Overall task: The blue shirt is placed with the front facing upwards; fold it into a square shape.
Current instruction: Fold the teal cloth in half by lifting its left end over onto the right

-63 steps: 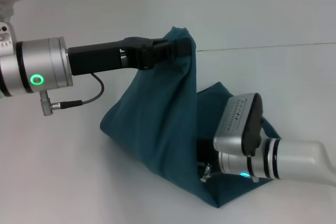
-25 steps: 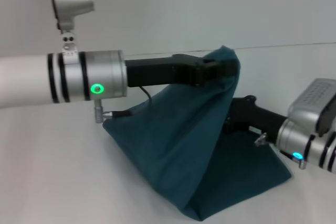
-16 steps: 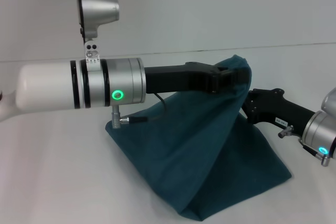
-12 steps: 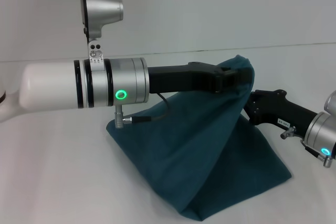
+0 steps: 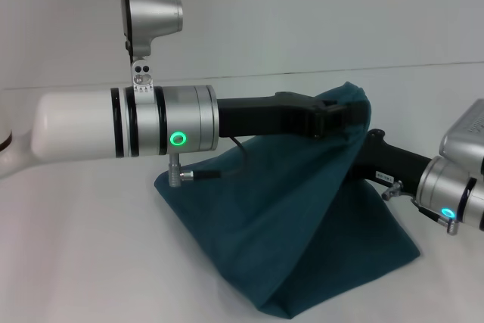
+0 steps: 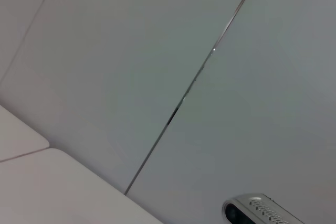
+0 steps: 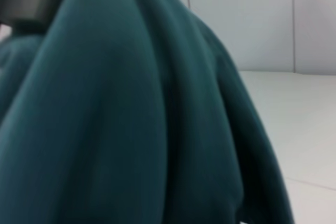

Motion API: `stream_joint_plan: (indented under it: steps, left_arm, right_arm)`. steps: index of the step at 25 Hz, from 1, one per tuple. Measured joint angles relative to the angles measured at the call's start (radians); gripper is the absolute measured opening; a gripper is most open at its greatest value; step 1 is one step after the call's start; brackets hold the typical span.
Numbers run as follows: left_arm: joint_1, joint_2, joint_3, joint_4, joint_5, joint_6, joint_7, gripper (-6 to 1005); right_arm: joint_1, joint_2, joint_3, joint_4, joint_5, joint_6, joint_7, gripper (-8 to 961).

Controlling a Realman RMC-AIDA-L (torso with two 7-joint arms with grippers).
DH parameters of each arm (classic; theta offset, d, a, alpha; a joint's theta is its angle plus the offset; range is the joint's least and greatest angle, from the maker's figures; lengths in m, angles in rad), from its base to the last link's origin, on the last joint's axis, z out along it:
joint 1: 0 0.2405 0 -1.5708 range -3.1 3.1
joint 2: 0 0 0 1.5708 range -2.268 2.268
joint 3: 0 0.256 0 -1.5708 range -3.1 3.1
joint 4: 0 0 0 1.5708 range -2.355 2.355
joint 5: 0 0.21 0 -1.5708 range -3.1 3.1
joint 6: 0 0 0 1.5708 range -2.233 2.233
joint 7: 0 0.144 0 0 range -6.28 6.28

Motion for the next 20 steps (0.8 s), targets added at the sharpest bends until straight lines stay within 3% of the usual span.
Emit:
stream_joint_plan:
  steps: [20]
  left_arm:
    - [-0.009, -0.002, 0.059, -0.051, -0.028, -0.006, 0.012, 57]
  right_arm:
    - [0.028, 0.0, -0.004, -0.053, 0.021, -0.01, 0.05, 0]
